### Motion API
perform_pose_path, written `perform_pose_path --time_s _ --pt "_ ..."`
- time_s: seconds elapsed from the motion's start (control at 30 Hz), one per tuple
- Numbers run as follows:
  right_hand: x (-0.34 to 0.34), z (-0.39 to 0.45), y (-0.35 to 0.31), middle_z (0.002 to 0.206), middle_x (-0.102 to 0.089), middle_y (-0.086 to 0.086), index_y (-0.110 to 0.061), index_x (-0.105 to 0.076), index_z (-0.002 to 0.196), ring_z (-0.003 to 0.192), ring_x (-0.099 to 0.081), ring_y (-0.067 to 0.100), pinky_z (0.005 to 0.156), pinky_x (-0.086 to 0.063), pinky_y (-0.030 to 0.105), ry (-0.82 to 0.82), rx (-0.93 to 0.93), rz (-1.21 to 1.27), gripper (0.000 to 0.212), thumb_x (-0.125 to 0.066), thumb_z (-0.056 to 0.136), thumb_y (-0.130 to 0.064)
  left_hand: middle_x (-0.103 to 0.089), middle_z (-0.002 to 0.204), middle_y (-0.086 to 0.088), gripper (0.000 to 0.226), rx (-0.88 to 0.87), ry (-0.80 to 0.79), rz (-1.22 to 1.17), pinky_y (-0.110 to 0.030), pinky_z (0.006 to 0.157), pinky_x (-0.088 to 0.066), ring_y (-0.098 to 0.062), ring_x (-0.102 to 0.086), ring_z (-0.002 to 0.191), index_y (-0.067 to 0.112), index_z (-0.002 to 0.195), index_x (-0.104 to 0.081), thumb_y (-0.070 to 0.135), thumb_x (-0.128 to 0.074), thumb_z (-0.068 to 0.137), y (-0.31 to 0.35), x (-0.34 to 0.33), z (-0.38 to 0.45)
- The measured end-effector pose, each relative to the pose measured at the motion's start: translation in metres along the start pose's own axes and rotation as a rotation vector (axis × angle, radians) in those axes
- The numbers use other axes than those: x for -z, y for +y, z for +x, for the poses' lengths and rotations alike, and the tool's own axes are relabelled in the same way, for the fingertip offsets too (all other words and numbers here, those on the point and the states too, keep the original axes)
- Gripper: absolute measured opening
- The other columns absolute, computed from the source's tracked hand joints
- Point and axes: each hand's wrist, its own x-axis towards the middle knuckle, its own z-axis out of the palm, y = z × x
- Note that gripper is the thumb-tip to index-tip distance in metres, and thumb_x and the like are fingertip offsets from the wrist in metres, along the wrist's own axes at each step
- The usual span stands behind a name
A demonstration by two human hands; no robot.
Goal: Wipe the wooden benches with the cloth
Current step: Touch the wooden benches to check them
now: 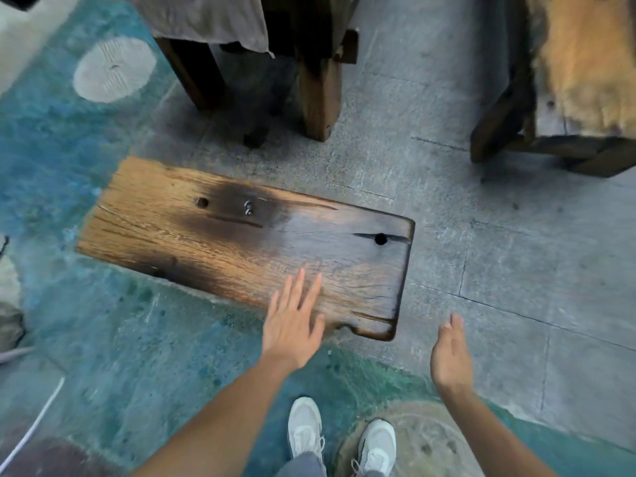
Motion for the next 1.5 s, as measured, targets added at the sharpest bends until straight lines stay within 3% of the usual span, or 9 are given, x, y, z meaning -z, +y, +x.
perform_pose_path --time_s 0.23,0.47,0.67,0.8,0.9,1.13,1.5 --pt "0.179 -0.017 -0.025 0.169 -0.014 0.008 -0.007 -0.018 0.16 0.157 -0.009 0.018 0.127 -0.006 0.036 0.158 -0.037 -0.032 0.052 -0.013 0.109 -0.015 0.016 0.168 0.001 0.076 0.055 -0.009 -0.019 -0.041 0.126 -0.01 -0.023 0.011 0.156 0.031 0.158 0.014 0.046 -0.032 0.101 0.083 0.141 -0.007" --pt "0.317 -0.008 -0.053 0.169 -0.012 0.01 -0.003 -0.018 0.159 0.157 -0.007 0.02 0.127 -0.003 0.034 0.133 -0.016 0.046 0.053 -0.014 0.111 -0.025 0.017 0.168 0.002 0.079 -0.003 -0.027 0.035 -0.044 0.125 -0.017 -0.027 0.009 0.156 0.028 0.159 0.012 0.046 -0.038 0.101 0.221 0.232 0.008" --pt "0.457 0.022 -0.096 0.17 -0.009 0.0 -0.017 -0.018 0.161 0.157 -0.006 0.014 0.124 -0.005 0.036 0.153 0.082 0.101 0.053 -0.017 0.111 -0.035 0.013 0.168 0.006 0.078 -0.092 0.071 -0.093 -0.044 0.124 -0.022 -0.025 0.009 0.156 0.031 0.16 0.008 0.044 -0.041 0.101 0.38 0.296 0.047" --pt "0.538 0.058 -0.116 0.17 -0.008 -0.008 -0.028 -0.017 0.161 0.156 -0.008 0.012 0.124 -0.005 0.04 0.206 0.1 0.144 0.055 -0.017 0.109 -0.045 0.013 0.168 0.008 0.078 -0.179 0.118 -0.148 -0.046 0.121 -0.029 -0.023 0.009 0.156 0.033 0.16 0.007 0.044 -0.043 0.101 0.473 0.327 0.081" --pt "0.592 0.098 -0.126 0.17 -0.011 -0.006 -0.026 -0.018 0.161 0.156 -0.01 0.013 0.124 -0.007 0.038 0.242 0.138 0.157 0.055 -0.019 0.109 -0.044 0.012 0.168 0.006 0.077 -0.215 0.132 -0.142 -0.045 0.124 -0.023 -0.025 0.008 0.156 0.031 0.16 0.007 0.043 -0.042 0.101 0.534 0.343 0.114" --pt "0.71 0.217 -0.144 0.17 -0.011 -0.003 -0.022 -0.019 0.161 0.156 -0.009 0.013 0.124 -0.009 0.033 0.283 0.192 0.139 0.054 -0.021 0.11 -0.04 0.009 0.169 0.002 0.079 -0.122 0.139 -0.135 -0.047 0.123 -0.022 -0.029 0.005 0.156 0.027 0.16 0.006 0.045 -0.042 0.101 0.644 0.363 0.223" --pt "0.872 0.363 -0.143 0.17 -0.01 -0.005 -0.025 -0.018 0.161 0.156 -0.009 0.011 0.123 -0.009 0.034 0.186 0.212 0.091 0.055 -0.022 0.109 -0.042 0.009 0.169 -0.001 0.08 -0.121 0.124 -0.296 -0.043 0.124 -0.008 -0.03 0.009 0.155 0.023 0.161 0.004 0.043 -0.045 0.102 0.863 0.402 0.337"
